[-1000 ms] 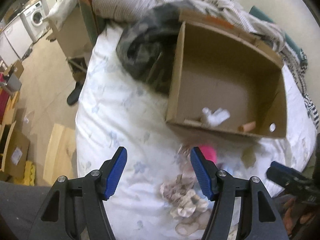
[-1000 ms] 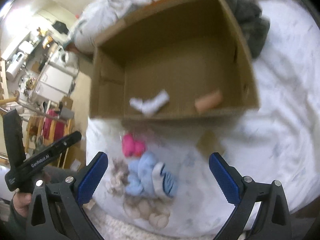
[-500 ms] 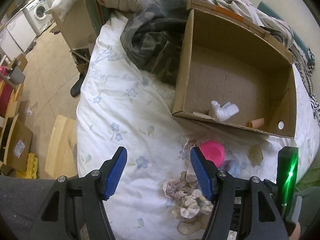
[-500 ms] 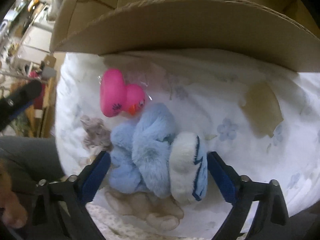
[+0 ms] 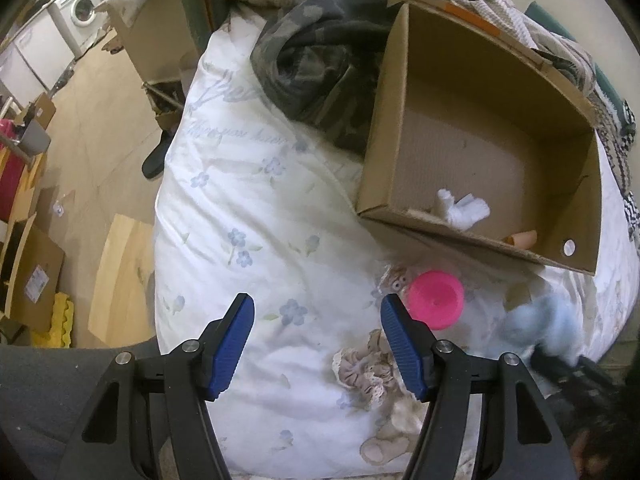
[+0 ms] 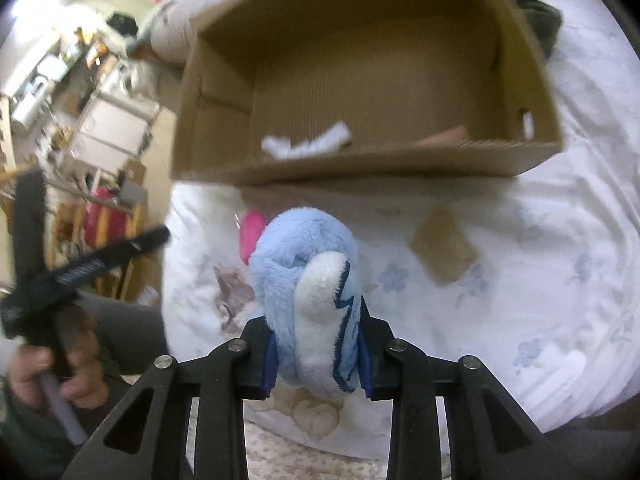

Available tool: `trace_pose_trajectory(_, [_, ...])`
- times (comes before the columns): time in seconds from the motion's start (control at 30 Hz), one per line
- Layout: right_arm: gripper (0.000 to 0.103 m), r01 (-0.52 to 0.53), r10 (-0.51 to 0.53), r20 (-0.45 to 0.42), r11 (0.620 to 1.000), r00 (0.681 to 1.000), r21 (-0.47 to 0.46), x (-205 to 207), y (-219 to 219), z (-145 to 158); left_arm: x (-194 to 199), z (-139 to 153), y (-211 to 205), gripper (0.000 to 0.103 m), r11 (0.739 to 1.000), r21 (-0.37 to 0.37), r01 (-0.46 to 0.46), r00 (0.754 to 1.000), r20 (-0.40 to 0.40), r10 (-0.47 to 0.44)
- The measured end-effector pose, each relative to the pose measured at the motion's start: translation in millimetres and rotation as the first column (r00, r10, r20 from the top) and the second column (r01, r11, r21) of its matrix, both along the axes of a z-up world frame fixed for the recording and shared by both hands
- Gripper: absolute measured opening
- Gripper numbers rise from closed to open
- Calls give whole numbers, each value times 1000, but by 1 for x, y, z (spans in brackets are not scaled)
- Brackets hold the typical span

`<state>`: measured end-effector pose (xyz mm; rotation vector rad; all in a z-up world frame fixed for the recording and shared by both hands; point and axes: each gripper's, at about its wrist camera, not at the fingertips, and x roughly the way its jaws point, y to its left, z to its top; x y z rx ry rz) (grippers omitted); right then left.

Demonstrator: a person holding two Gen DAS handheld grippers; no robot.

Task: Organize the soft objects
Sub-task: 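Grasp the blue plush toy with the right tool while the left grasps the scrunchie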

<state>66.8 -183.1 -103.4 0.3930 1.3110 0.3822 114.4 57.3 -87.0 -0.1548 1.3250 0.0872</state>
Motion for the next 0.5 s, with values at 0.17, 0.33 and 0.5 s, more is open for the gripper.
trace_pose_trajectory(0.17, [33,39,-40,39,999,998,35,-1,-10,15,-2,-22,-6,63,999,-43,24,995,-100,-28])
trace_pose_trajectory(0.33, [33,43,-44,40,998,998,36,2,-6,17,-4,-43,-20,63,993,-106,50,985,-156,-67])
trace_pose_trajectory(0.5, [33,45,-46,31,998,998,34,7,-6,14,0,-55,-41,61,986,-122,111,977,-167,-130])
